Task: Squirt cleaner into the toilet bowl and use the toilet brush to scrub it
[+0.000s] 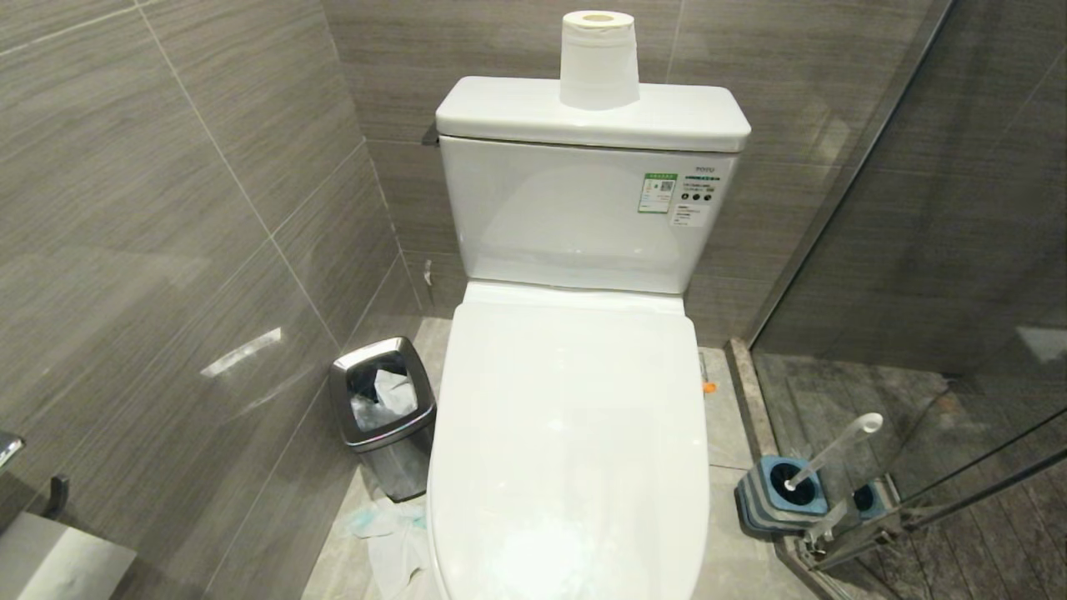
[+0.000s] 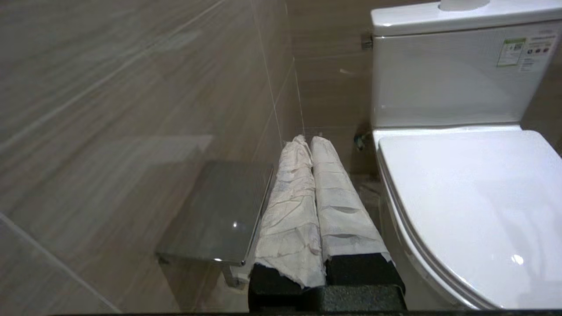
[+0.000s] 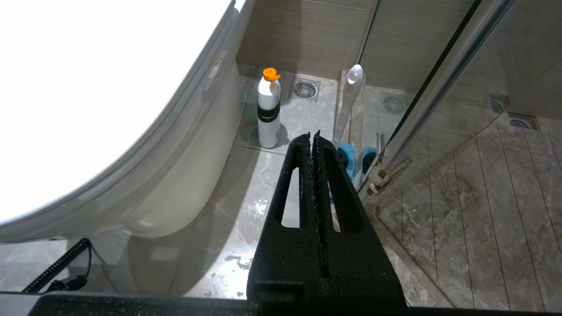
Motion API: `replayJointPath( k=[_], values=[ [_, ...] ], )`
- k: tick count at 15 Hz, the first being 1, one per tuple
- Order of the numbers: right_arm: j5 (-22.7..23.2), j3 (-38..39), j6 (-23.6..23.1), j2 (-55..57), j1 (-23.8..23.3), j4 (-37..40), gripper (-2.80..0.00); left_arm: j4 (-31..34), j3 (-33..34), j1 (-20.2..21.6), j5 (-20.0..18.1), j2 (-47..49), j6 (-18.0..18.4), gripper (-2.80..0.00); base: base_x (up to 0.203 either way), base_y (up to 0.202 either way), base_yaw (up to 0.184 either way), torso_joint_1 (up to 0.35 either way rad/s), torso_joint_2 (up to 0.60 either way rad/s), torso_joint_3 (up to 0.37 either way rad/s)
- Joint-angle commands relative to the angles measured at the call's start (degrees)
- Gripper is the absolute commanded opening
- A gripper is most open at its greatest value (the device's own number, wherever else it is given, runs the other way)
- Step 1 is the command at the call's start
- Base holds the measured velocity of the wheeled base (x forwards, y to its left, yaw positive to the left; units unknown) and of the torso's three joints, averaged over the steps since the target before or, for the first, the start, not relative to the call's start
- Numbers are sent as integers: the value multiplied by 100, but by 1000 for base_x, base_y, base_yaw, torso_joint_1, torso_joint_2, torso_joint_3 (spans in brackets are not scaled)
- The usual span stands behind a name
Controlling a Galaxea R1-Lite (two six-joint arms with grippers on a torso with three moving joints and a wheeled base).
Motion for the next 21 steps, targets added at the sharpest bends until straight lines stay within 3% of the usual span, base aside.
replayJointPath(
  k=[1,4,10,15,21],
  values=[
    [1,0,-7,5,1,2,-280,-63,453,-8,14,-178,-6,-280,0,0,0,0,0,0],
    [1,0,-7,5,1,2,-280,-1054,1594,-9,6,-174,-2,-280,0,0,0,0,0,0],
    [1,0,-7,5,1,2,-280,-4457,4413,-9,-47,-172,0,-280,0,0,0,0,0,0],
    [1,0,0,5,1,2,-280,-5873,5696,-9,-45,-180,29,-280,0,0,0,0,0,0],
    [1,0,-7,5,1,2,-280,-4863,5714,-9,-63,-180,-21,-280,0,0,0,0,0,0]
  ],
)
